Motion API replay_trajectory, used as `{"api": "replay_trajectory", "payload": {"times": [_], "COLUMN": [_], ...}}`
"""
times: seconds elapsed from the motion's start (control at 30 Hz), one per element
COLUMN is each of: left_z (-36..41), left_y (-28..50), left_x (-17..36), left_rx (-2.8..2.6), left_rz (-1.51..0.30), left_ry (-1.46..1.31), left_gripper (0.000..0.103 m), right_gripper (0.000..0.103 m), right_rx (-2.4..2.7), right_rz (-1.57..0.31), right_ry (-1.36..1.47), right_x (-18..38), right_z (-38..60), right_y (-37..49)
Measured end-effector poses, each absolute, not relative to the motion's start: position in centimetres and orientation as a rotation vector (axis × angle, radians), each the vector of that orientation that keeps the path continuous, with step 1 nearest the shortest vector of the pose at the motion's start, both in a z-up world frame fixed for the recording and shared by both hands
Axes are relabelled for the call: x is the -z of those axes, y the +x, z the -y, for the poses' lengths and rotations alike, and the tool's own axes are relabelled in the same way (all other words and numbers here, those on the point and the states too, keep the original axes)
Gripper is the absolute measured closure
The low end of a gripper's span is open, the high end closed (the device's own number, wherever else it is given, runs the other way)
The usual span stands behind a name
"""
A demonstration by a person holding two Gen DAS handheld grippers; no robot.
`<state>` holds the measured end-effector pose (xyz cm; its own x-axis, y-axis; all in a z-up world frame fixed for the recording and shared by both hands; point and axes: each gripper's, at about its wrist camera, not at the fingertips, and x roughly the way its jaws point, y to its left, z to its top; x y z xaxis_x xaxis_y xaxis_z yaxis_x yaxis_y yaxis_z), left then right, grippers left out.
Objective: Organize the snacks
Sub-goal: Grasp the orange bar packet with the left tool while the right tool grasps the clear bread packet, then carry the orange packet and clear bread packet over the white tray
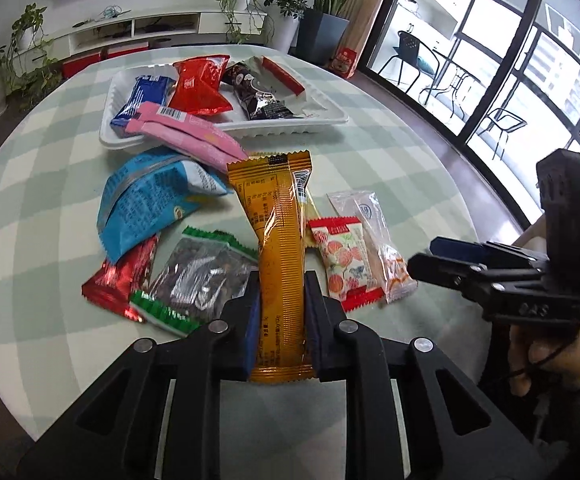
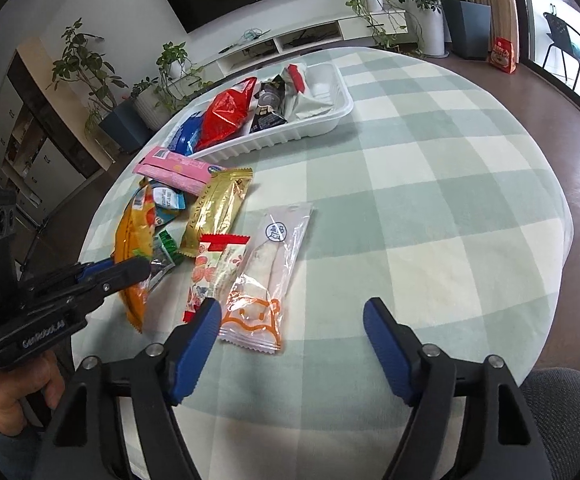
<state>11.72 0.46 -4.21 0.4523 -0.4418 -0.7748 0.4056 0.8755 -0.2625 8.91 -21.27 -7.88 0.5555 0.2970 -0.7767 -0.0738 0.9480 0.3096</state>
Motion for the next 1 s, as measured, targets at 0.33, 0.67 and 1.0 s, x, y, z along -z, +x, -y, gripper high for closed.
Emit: {"api": "replay_trajectory", "payload": {"times": [0.33,0.67,1.0], "left_z": [-2.0,-2.0,-2.3], "left_y": [8.3,8.3,8.6], "left_x": [5.3,5.8,5.8], "left_rx": [0.525,0.527,0.525], "left_rz": [-0.990,-0.992,-0.990], "left_ry": [-0.082,-0.100,-0.115], "left_gripper": [0.085,0.085,0.085], "right_gripper": [0.033,0.060,0.077], "right_rx": [-0.206,-0.167,-0.212], "right_rz": [-1.020,-1.015,-1.032], "right_ry": [0.117,-0.091,-0.037], "right_x": [8.8,9.1,8.7], "right_z": [18.3,16.1,17.7], "right_y": [11.4,11.9,11.1]}}
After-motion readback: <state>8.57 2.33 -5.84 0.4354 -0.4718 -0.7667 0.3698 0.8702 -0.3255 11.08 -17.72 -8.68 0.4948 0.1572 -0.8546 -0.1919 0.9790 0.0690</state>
